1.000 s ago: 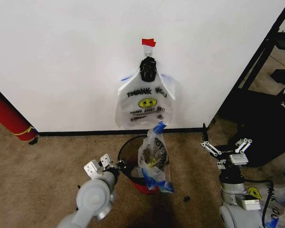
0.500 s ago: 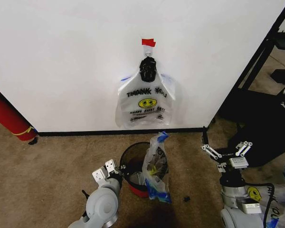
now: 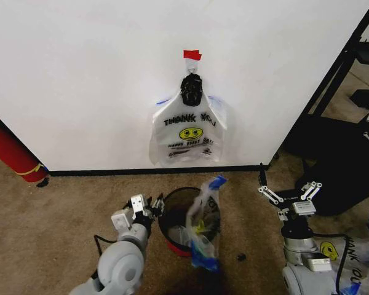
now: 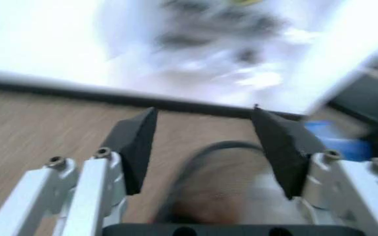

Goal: Pick up the garbage bag from the wall and place it over the trash bin.

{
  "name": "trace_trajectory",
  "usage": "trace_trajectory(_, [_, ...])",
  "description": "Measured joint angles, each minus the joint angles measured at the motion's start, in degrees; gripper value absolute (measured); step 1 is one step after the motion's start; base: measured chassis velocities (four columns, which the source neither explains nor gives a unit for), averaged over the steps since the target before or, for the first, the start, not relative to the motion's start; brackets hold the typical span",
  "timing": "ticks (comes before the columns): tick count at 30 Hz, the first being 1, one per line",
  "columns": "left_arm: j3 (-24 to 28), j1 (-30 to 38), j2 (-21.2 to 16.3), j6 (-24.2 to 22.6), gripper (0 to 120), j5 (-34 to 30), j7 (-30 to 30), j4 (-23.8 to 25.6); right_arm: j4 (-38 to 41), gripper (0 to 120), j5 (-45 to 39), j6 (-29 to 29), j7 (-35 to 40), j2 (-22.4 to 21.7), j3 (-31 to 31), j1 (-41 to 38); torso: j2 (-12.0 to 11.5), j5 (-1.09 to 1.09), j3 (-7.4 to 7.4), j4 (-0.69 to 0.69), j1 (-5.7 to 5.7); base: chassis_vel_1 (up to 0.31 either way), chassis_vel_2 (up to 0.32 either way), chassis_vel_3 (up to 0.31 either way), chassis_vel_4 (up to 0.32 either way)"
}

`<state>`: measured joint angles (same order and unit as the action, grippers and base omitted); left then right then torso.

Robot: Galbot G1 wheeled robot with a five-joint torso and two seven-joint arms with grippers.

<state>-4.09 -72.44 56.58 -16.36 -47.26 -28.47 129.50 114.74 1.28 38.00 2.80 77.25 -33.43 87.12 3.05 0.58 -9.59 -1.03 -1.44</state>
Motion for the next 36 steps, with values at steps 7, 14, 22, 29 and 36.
trace_trajectory(7, [6.35,11.32,-8.81,-7.67,88,-5.83,8.42,4.02,-4.27,100,2.98,-0.77,-3.77,-3.48,-0.20,-0.04,0.00,-0.01,0.00,-0.02,0.00,0.000,0.000,0.000,0.000])
trace_trajectory(14, [20.29,25.34,-9.84,-15.85,100,-14.47,4.69,0.53,-6.22,100,7.92,-0.90,-11.33,-5.23,-3.73,-1.12,0.00,-0.01,-0.01,-0.01,0.00,0.000,0.000,0.000,0.000])
trace_trajectory(22, [30.91,35.01,-6.62,-18.68,98,-10.92,1.75,-6.89,-6.62,100,9.19,0.95,-23.30,-4.30,-5.45,-0.48,0.00,-0.01,-0.01,-0.01,-0.01,0.000,0.000,0.000,0.000])
trace_trajectory(29, [32.83,38.53,-5.75,-21.39,83,-9.62,-0.84,-10.46,-7.41,100,9.85,3.76,-28.42,-3.24,-6.12,-0.62,0.00,-0.01,0.00,-0.01,0.00,0.000,0.000,0.000,0.000])
trace_trajectory(36, [32.65,38.24,-5.39,-21.88,57,-13.58,-2.85,-9.84,-8.36,100,10.90,5.20,-28.70,-2.88,-6.13,-0.61,0.00,-0.01,0.00,-0.01,0.00,0.000,0.000,0.000,0.000])
